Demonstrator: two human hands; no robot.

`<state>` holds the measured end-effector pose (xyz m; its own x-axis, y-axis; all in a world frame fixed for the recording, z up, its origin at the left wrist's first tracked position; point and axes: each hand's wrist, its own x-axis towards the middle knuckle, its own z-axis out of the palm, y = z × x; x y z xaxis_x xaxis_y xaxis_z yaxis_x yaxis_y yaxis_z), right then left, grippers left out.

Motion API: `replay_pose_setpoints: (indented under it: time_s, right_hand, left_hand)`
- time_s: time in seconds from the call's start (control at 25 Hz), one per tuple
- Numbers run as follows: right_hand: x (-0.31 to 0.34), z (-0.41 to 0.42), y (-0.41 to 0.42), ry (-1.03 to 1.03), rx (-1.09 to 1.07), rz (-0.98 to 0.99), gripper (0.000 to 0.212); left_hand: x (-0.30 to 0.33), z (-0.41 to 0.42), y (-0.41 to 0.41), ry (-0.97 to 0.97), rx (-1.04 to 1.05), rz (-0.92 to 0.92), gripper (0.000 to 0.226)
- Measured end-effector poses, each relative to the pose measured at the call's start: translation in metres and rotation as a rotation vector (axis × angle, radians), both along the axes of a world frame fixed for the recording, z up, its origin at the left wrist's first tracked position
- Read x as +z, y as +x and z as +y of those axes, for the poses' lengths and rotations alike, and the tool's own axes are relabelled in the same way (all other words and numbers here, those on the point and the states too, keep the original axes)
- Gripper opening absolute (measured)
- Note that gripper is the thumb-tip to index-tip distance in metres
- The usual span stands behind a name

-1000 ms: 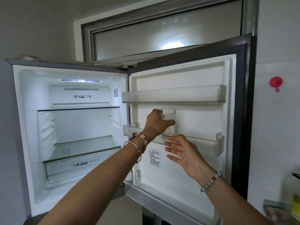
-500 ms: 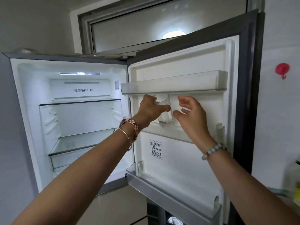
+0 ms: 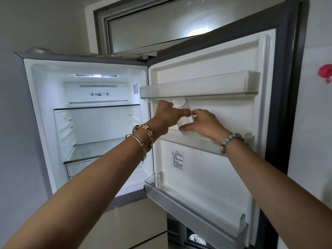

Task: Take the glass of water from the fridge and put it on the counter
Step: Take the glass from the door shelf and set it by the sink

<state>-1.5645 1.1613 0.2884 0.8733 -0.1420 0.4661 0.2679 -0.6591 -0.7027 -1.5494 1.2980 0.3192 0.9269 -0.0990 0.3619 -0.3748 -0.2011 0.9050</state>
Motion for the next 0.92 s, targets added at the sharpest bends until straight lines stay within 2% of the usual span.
replay_pose_setpoints:
  time_s: [0.16, 0.28, 0.44, 0.56, 0.72, 0.84, 0.92]
  right_hand:
    - [0.003, 0.002, 0.003, 0.011, 0.005, -0.031, 0.075]
    - [0.007, 0.008, 0.0, 0.025, 0.013, -0.08, 0.06]
    - [0.012, 0.024, -0.006, 0.08, 0.07, -0.107, 0.041]
    - [0.014, 0.035, -0.006, 0.181, 0.132, -0.076, 0.035]
    - [0.006, 0.05, -0.007, 0.338, 0.206, 0.015, 0.048]
    - [-0.003, 0.061, -0.01, 0.397, 0.253, 0.079, 0.065]
    - [-0.012, 0.066, -0.011, 0.476, 0.324, 0.147, 0.079]
  left_hand:
    - [0.012, 0.003, -0.008, -0.023, 0.003, -0.002, 0.081]
    - [0.022, 0.007, -0.012, 0.011, 0.029, -0.013, 0.079]
    - [0.038, 0.021, -0.016, 0.125, 0.055, -0.034, 0.044]
    - [0.046, 0.035, -0.023, 0.172, 0.097, -0.037, 0.045]
    - [0.044, 0.053, -0.03, 0.197, 0.095, -0.011, 0.071]
    - [0.035, 0.065, -0.029, 0.196, 0.065, 0.022, 0.062]
    - [0.029, 0.073, -0.029, 0.231, 0.049, 0.039, 0.068]
